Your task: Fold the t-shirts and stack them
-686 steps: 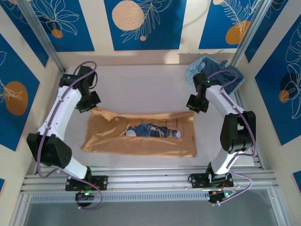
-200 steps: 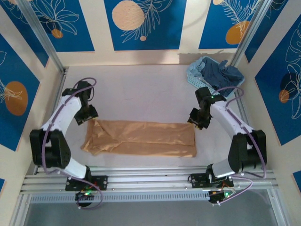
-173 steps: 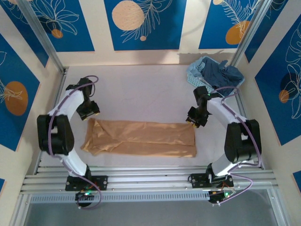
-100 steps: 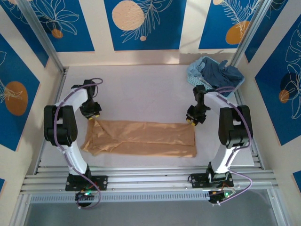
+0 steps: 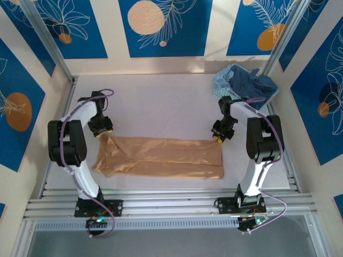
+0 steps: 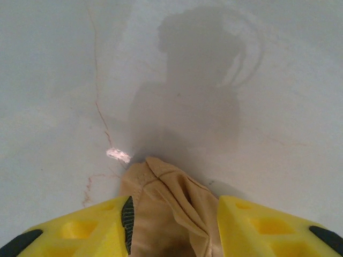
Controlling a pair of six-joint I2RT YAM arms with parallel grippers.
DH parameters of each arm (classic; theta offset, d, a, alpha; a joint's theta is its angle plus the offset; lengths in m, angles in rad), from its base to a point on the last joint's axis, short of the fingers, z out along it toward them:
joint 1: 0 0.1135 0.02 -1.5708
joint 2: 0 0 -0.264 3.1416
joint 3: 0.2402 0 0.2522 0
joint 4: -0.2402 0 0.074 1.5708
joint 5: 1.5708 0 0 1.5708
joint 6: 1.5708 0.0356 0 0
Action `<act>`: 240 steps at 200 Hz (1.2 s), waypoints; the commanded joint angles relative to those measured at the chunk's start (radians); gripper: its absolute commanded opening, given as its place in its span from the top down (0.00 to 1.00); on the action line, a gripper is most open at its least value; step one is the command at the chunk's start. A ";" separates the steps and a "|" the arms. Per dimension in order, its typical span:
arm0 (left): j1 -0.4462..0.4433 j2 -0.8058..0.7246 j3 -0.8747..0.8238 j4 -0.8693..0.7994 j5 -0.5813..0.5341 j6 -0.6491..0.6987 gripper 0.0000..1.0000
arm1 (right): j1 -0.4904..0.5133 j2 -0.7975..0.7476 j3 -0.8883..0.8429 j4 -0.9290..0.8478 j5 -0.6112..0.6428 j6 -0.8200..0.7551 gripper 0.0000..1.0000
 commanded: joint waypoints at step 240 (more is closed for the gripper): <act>0.057 -0.139 -0.082 -0.053 -0.124 -0.003 0.60 | 0.054 -0.094 0.039 -0.066 0.100 -0.028 1.00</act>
